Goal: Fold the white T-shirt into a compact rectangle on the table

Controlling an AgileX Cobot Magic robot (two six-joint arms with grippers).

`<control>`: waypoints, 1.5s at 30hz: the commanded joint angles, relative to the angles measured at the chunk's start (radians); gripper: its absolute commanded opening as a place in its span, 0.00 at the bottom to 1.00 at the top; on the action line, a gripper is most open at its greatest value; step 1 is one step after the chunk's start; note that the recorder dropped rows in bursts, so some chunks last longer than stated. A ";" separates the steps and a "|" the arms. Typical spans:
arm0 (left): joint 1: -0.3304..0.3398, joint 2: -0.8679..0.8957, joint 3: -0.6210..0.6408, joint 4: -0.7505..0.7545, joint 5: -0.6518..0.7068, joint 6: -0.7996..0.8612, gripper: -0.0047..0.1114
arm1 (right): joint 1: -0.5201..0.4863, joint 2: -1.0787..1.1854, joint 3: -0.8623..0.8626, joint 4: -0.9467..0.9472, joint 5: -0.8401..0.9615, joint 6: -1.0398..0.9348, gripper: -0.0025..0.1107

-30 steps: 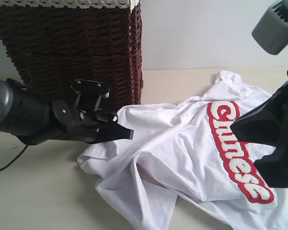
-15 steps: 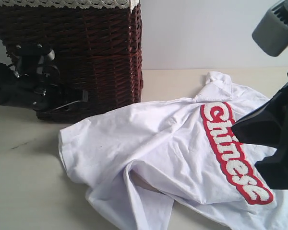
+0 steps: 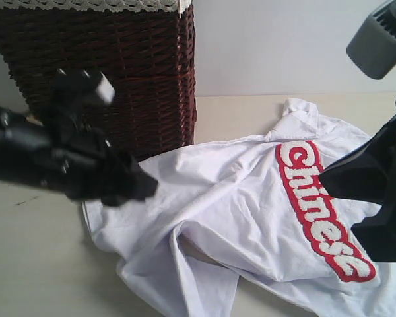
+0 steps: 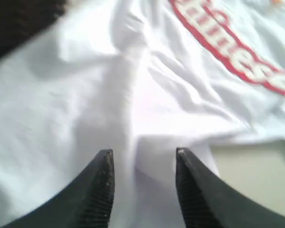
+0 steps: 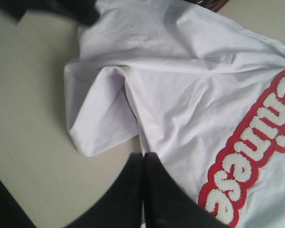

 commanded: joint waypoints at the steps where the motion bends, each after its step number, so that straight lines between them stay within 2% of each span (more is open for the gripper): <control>1: -0.226 -0.005 0.121 -0.043 -0.091 0.064 0.40 | 0.002 -0.004 0.004 -0.009 0.000 0.000 0.02; 4: -0.312 0.030 0.160 -0.073 -0.239 0.062 0.41 | 0.002 -0.004 0.004 -0.009 -0.002 0.000 0.02; 8: -0.318 0.111 0.164 -0.121 -0.364 0.048 0.51 | 0.002 -0.004 0.004 -0.009 -0.004 0.000 0.02; 11: -0.318 0.176 0.156 -0.153 -0.352 0.033 0.56 | 0.002 -0.004 0.004 -0.009 -0.004 0.000 0.02; 16: -0.330 0.258 0.105 -0.170 -0.323 0.033 0.55 | 0.002 -0.004 0.004 -0.009 -0.004 0.000 0.02; 18: -0.330 0.271 0.096 -0.170 -0.305 0.033 0.47 | 0.002 -0.004 0.004 -0.009 -0.004 0.000 0.02; 21: -0.312 0.275 0.098 -0.123 -0.215 0.033 0.21 | 0.002 -0.004 0.004 -0.009 -0.004 0.000 0.02; 23: -0.276 0.268 0.098 -0.086 -0.112 0.033 0.06 | 0.002 -0.004 0.004 -0.009 -0.004 0.000 0.02; 26: -0.206 0.231 0.098 0.023 0.019 -0.003 0.05 | 0.002 -0.004 0.004 -0.009 -0.004 0.000 0.02; 30: -0.099 0.145 0.098 0.309 0.212 -0.182 0.06 | 0.002 -0.004 0.004 -0.009 -0.004 0.000 0.02; 35: -0.037 0.048 0.098 0.662 0.196 -0.554 0.06 | 0.002 -0.004 0.004 -0.012 -0.003 0.000 0.02; 37: -0.019 0.025 0.098 0.760 0.190 -0.686 0.06 | 0.002 -0.004 0.004 -0.013 -0.003 0.000 0.02; 40: -0.017 -0.005 0.098 0.806 0.175 -0.737 0.16 | 0.002 -0.004 0.004 -0.013 -0.003 0.000 0.02; 43: -0.019 -0.032 0.098 0.801 0.117 -0.736 0.39 | 0.002 -0.004 0.004 -0.013 -0.003 0.000 0.02; 44: -0.019 -0.035 0.098 0.761 0.113 -0.736 0.52 | 0.002 -0.004 0.004 -0.013 -0.003 0.000 0.02; 45: -0.022 -0.035 0.098 0.722 0.119 -0.728 0.60 | 0.002 -0.004 0.004 -0.013 -0.003 0.000 0.02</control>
